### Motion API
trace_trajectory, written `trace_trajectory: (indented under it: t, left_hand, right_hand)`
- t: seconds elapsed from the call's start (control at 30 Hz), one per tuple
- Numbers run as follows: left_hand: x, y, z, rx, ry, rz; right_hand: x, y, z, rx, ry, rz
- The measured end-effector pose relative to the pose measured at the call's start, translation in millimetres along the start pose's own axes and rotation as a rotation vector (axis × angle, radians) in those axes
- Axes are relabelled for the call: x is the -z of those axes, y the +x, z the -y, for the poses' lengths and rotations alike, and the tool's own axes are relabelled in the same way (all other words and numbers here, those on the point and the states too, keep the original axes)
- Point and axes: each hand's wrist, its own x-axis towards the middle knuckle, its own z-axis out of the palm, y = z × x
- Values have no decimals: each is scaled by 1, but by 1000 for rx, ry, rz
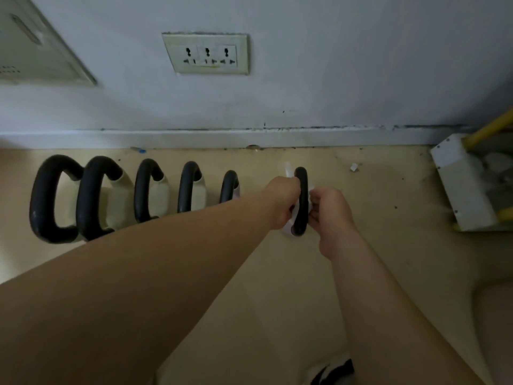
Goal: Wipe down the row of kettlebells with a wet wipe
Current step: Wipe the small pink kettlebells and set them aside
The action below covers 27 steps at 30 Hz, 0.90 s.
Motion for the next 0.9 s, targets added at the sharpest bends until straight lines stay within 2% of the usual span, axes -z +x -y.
trace_trajectory:
  t: [0.1, 0.2, 0.27, 0.3, 0.33, 0.4, 0.47, 0.57, 0.73, 0.9]
  left_hand:
    - [6, 3, 0, -45, 81, -59]
    - [27, -11, 3, -109, 119, -241]
    - [53, -31, 21, -157, 136, -212]
    - [66, -42, 30, -160, 122, -150]
    - [81, -56, 37, -148, 110, -103]
    - [107, -77, 44, -120, 105, -93]
    - [132, -87, 52, -104, 94, -116]
    - [163, -86, 65, -61, 35, -169]
    - [190, -87, 95, -38, -55, -215]
    - [206, -103, 110, -39, -111, -220]
  right_hand:
    - [-9, -1, 7, 25, -85, -90]
    - [-35, -7, 7, 358, -298, -249]
    - [-51, -18, 11, 516, -377, -282]
    - [-61, -22, 12, 530, -392, -225]
    - [-73, -25, 11, 477, -375, -130]
    - [-99, -27, 5, 261, -328, 68]
    - [-123, -25, -10, 96, -302, 148]
    - [-149, -24, -33, 108, -375, 152]
    - [-164, -21, -46, 133, -483, 43]
    - [-157, -26, -53, 65, -469, 11]
